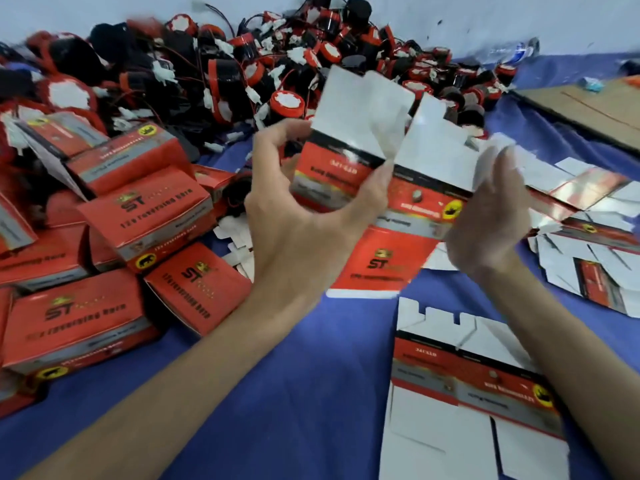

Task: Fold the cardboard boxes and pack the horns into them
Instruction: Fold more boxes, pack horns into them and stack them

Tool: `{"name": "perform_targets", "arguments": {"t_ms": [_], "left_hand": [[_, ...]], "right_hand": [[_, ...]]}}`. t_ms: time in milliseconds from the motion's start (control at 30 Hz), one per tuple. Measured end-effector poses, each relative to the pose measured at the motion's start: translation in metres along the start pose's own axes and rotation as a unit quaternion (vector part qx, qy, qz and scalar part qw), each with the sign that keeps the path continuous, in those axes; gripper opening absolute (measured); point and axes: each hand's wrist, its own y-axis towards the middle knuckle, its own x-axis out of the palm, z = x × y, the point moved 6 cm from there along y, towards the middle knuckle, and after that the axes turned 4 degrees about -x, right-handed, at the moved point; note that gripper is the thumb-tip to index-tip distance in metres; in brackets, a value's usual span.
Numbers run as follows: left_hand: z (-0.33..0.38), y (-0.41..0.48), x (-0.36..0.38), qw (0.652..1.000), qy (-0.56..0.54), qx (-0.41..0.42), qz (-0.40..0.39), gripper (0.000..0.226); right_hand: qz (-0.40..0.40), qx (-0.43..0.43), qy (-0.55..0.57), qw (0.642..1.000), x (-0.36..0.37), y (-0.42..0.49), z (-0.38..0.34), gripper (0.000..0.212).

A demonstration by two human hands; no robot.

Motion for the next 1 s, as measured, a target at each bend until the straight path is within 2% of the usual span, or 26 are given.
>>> {"name": "perform_targets", "arguments": {"t_ms": [67,100,167,233,333,400,433,533,633,700,767,800,833,933,1000], "left_hand": [[-0.008,0.000,0.005,0.998,-0.027,-0.053,-0.015,0.051],[-0.011,0.000,0.006,0.997,-0.015,-0.064,-0.034,0.050],[-0.016,0.001,0.007,0.992,0.071,-0.055,-0.087,0.047],[-0.018,0.002,0.008,0.978,0.145,-0.051,-0.142,0.045],[-0.023,0.005,0.011,0.963,0.105,-0.127,-0.211,0.053],[-0.019,0.005,0.013,0.951,0.125,-0.156,-0.235,0.052],[-0.013,0.004,0.015,0.947,0.155,-0.146,-0.242,0.052],[0.015,0.000,0.022,0.929,0.259,-0.041,-0.260,0.066],[0.025,0.010,0.021,0.924,0.240,-0.028,-0.296,0.075],[0.015,0.022,0.012,0.935,0.188,-0.068,-0.294,0.060],[-0.003,0.027,0.000,0.941,0.154,-0.123,-0.277,0.043],[-0.012,0.026,-0.004,0.943,0.127,-0.146,-0.271,0.036],[-0.021,0.026,-0.006,0.945,0.101,-0.161,-0.266,0.034],[-0.037,0.025,-0.015,0.955,0.065,-0.172,-0.231,0.047],[-0.039,0.026,-0.019,0.962,0.068,-0.169,-0.202,0.038]], "right_hand": [[-0.067,-0.006,0.094,0.993,0.025,-0.015,0.002,0.037],[-0.089,0.016,0.141,0.986,0.034,-0.020,0.005,0.036],[-0.093,0.063,0.169,0.979,0.047,-0.026,0.010,0.043],[-0.066,0.061,0.153,0.984,0.050,-0.026,0.012,0.052],[0.015,0.070,0.120,0.990,0.046,-0.020,0.011,0.082],[0.035,0.062,0.111,0.991,0.044,-0.019,0.011,0.068],[0.033,0.058,0.121,0.990,0.044,-0.018,0.011,0.065],[0.066,0.014,0.177,0.982,0.037,-0.014,-0.002,0.063],[0.036,-0.011,0.214,0.976,0.041,-0.011,-0.013,0.066],[0.000,0.020,0.171,0.985,0.046,-0.012,-0.008,0.066],[-0.001,0.050,0.092,0.994,0.049,-0.014,0.002,0.049],[0.006,0.060,0.053,0.997,0.049,-0.015,0.009,0.048],[0.009,0.065,0.023,0.998,0.049,-0.017,0.014,0.047],[-0.014,0.044,-0.040,0.998,0.053,-0.021,0.018,0.032],[-0.027,0.030,-0.049,0.998,0.055,-0.022,0.018,0.023]]}}
